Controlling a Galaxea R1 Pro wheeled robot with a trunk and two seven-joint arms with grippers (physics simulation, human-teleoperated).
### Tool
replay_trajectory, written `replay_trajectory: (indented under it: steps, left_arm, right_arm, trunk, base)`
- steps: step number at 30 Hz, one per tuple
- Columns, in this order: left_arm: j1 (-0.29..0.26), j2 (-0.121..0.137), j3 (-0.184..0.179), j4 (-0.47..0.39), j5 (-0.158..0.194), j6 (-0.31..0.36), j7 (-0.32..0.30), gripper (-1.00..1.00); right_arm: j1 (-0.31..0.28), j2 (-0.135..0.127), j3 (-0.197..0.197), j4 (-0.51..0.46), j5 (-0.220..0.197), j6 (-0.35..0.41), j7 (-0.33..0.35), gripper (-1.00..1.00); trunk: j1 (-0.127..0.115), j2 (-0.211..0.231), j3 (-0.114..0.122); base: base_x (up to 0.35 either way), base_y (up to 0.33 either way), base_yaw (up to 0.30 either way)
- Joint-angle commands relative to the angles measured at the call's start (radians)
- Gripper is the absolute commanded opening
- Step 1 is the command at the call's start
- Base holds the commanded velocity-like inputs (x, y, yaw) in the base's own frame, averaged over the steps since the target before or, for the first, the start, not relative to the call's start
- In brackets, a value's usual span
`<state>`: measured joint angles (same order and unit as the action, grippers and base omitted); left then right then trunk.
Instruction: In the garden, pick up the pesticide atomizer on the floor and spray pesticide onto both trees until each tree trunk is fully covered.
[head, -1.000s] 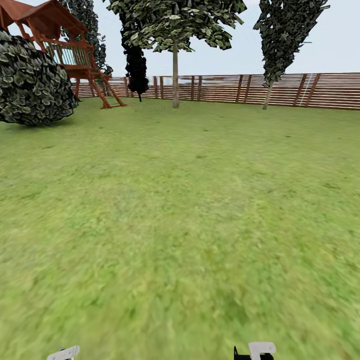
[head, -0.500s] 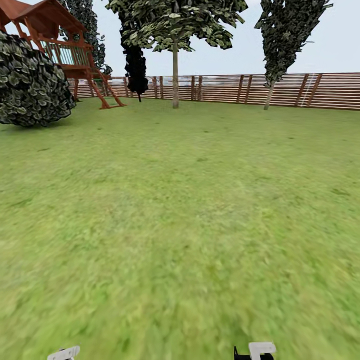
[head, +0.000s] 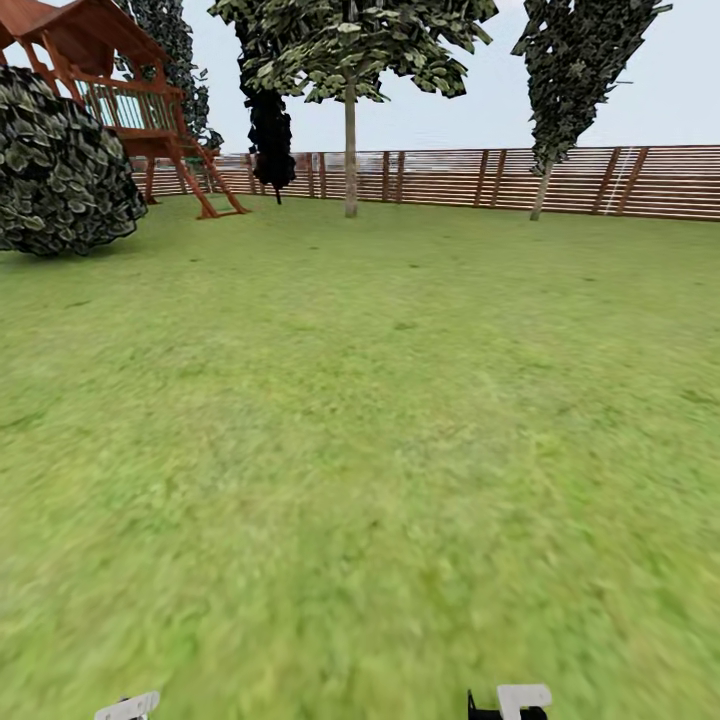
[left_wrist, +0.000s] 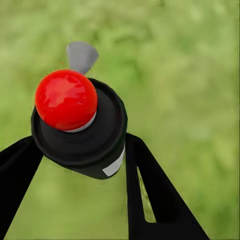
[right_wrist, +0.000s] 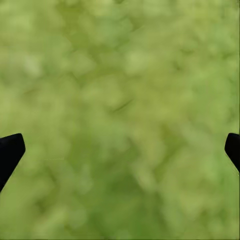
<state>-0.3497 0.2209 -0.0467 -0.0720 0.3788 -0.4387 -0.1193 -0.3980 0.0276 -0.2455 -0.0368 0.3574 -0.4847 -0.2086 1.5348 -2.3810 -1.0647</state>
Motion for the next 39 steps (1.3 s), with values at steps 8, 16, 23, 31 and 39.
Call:
replay_trajectory:
  steps: [8, 16, 23, 31, 39]
  left_arm:
    - [0.0, 0.0, 0.001, 0.0, 0.0, 0.0, 0.0, -1.0]
    - [0.0, 0.0, 0.001, 0.0, 0.0, 0.0, 0.001, -1.0]
    - [0.0, 0.0, 0.001, 0.0, 0.0, 0.0, 0.001, -1.0]
    - [0.0, 0.0, 0.001, 0.0, -0.001, 0.0, 0.0, -1.0]
    - [0.0, 0.0, 0.001, 0.0, 0.0, 0.0, 0.0, -1.0]
  right_arm:
    - [0.0, 0.0, 0.0, 0.0, 0.0, 0.0, 0.0, 1.0]
    - [0.0, 0.0, 0.0, 0.0, 0.0, 0.0, 0.0, 1.0]
    - [0.0, 0.0, 0.0, 0.0, 0.0, 0.0, 0.0, 1.0]
    - [0.0, 0.0, 0.0, 0.0, 0.0, 0.0, 0.0, 1.0]
    - [0.0, 0.0, 0.0, 0.0, 0.0, 0.0, 0.0, 1.0]
  trunk:
    - [0.0, 0.0, 0.0]
    - [0.0, 0.0, 0.0]
    - [0.0, 0.0, 0.0]
    - [0.0, 0.0, 0.0]
    - [0.0, 0.0, 0.0]
  base:
    - [0.339, 0.0, 0.0]
    - [0.339, 0.0, 0.0]
    - [0.339, 0.0, 0.0]
    - [0.339, 0.0, 0.0]
    - [0.339, 0.0, 0.0]
